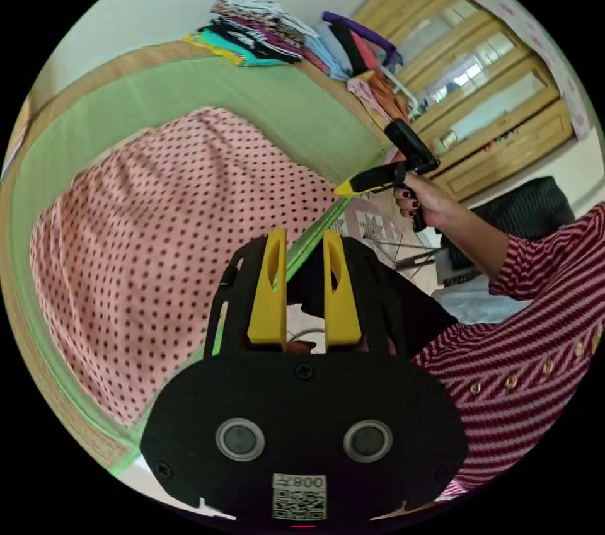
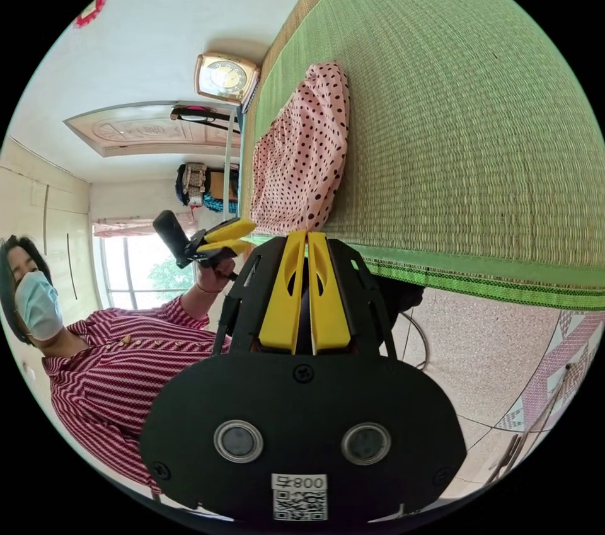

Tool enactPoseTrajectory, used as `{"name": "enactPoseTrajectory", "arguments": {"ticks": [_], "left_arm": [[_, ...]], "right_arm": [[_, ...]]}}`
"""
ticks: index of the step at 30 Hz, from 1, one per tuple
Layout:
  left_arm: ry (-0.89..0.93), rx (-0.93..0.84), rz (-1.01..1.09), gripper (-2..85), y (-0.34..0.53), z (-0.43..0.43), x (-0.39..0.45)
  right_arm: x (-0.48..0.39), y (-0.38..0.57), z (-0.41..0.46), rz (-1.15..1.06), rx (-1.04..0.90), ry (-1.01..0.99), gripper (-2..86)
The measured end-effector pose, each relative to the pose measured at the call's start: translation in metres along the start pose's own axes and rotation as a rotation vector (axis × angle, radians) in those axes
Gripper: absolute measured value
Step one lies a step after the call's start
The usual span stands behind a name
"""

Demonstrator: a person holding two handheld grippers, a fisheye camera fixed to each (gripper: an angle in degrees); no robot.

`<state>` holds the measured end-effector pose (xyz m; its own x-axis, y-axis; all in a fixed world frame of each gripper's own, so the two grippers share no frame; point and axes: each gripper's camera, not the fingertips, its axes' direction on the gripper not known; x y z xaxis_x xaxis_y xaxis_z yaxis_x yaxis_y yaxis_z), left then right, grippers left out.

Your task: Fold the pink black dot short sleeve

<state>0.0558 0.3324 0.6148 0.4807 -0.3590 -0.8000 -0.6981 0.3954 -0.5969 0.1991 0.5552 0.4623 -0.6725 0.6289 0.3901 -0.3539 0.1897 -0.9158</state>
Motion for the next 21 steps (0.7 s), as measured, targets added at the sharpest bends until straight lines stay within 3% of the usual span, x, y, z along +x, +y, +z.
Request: {"name": "enactPoseTrajectory", "arguments": {"ticks": [3,7,21], "left_arm": [[-0.106,-0.115,0.143,8.9,-0.033,0.057,0.03],[-0.262,-0.185,0.169,4.1,-0.043,0.102,0.04],[-0.111,-0.102,0.014,0.9,-0.032,0.155,0.016]], "right_arm": [[-0.007,-0.002,-0.004,-0.019,0.005,-0.021,0.3],[-0.011,-0.007,-0.001,-0.03,-0.019,-0.022,0.4],[0.023,-0.085,-0.028,-0.005,0.132,0.035,8.5]]}}
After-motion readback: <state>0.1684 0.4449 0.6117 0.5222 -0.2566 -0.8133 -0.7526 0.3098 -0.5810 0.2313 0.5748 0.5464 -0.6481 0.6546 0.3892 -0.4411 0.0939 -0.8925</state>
